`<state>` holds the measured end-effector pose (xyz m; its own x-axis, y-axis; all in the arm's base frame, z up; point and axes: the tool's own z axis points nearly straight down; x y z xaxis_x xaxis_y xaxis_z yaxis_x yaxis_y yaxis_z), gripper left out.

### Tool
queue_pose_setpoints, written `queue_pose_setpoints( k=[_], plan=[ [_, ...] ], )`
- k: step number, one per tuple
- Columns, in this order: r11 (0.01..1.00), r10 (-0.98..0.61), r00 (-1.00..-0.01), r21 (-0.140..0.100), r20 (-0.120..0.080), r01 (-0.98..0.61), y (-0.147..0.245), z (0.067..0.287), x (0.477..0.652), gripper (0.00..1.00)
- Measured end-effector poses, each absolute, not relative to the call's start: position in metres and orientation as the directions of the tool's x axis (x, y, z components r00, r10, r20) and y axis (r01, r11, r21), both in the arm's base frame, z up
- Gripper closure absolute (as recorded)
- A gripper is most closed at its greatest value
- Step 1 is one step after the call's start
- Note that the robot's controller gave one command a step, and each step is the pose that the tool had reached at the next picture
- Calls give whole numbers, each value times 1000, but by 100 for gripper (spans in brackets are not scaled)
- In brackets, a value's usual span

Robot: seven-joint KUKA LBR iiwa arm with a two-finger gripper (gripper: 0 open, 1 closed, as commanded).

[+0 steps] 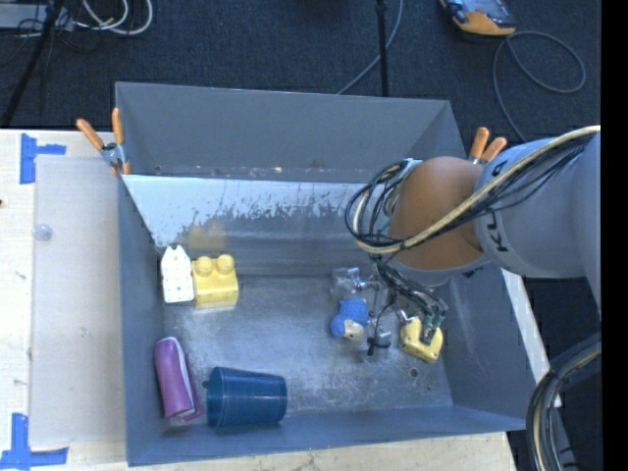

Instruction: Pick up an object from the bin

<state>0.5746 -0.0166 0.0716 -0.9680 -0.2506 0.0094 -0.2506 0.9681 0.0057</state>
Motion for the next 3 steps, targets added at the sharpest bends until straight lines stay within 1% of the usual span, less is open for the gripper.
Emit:
queue_pose_setpoints(
  k=[1, 2, 3],
  plan=[
    [953, -303, -953, 3, -1, -303, -18, 64, 573, 100],
    [951, -309, -951, 2, -1, -309, -19, 65, 573, 100],
    [950, -311, -950, 3, 6, -311, -19, 71, 571, 100]
  ],
)
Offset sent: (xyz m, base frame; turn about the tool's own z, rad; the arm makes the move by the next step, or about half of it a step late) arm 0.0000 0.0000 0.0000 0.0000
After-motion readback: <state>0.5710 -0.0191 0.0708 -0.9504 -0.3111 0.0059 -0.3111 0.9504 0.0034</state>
